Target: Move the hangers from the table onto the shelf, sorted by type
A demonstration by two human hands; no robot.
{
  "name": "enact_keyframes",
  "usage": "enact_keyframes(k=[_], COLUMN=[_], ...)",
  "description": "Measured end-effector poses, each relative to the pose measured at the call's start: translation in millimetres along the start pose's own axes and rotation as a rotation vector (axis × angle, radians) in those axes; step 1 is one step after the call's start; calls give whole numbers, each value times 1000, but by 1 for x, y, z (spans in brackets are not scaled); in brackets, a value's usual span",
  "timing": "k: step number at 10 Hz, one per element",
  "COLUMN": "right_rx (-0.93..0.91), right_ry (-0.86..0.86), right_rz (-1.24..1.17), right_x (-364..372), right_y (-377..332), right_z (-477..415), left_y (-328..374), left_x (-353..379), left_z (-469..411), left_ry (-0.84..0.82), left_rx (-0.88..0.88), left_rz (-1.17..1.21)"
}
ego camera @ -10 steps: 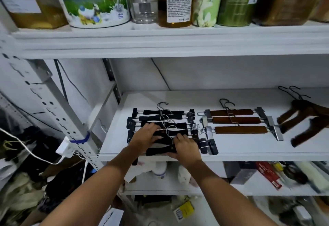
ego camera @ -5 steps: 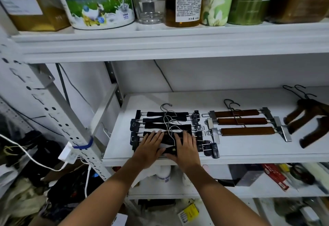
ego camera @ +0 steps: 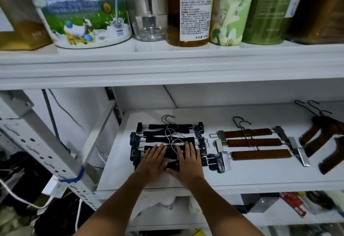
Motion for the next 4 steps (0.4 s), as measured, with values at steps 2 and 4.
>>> enact_keyframes(k=[2, 4], right_rx=[1, 25], right_ry=[-19, -205], right_rz=[-12, 32], right_x=[2, -25], right_y=[2, 4], right_z=[-5, -1], left_y=[-1, 16], left_x=[-2, -31], left_z=[-5, 3], left_ry=[-33, -90], left_rx=[5, -63], left_rz=[-50, -105])
Point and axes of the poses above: each hand's wrist, its own z-axis away from the middle knuckle, its own x-axis out of the palm, y = z × x, the point moved 1 cm from there along -z, towards the middle knuckle, and after that the axes turned 11 degrees about -x, right-handed, at the moved point
